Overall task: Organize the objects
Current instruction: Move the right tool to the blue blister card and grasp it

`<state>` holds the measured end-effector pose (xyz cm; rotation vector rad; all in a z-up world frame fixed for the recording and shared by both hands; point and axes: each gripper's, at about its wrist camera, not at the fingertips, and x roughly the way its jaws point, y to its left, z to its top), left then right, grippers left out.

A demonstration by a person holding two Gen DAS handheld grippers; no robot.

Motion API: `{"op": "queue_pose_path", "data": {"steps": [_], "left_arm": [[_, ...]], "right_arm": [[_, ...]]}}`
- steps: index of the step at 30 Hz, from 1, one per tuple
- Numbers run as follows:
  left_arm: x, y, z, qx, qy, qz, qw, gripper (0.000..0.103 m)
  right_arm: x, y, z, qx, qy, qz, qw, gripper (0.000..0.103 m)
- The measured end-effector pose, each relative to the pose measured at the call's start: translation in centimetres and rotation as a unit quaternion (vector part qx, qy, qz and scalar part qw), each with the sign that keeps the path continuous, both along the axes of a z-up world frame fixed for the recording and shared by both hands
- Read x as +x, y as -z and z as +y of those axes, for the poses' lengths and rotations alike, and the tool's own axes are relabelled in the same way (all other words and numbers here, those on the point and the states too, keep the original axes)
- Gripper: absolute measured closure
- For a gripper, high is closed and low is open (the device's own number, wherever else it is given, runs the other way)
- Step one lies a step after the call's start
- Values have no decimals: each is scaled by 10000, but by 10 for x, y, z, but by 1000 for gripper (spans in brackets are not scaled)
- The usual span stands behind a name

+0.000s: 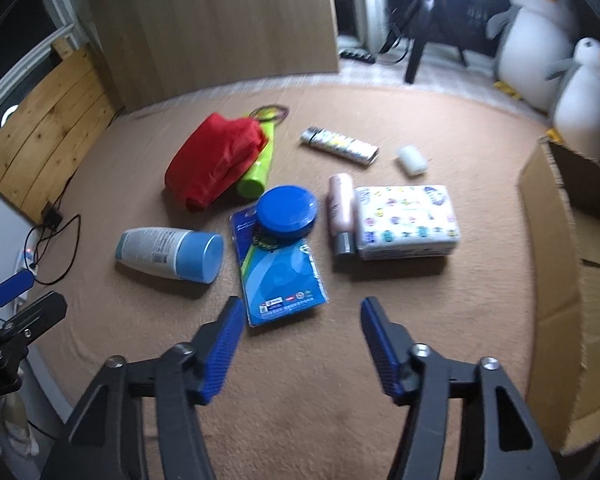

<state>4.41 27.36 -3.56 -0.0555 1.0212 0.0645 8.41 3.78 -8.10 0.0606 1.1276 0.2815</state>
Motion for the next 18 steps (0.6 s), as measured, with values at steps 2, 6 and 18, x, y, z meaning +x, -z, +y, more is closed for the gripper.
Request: {"op": "queue_pose_path", "data": {"steps": [2,6,18], "left_arm": [[0,2,4,8,-41,22,10000,0],[0,4,12,5,-122,67,9999,0],[-5,8,30,-30,-352,133,9993,0]], "right_arm": [[8,6,3,45,-73,112,9999,52],[24,20,12,151,-220,405,9988,55],[50,41,31,-90,-576,755,9954,55]]}}
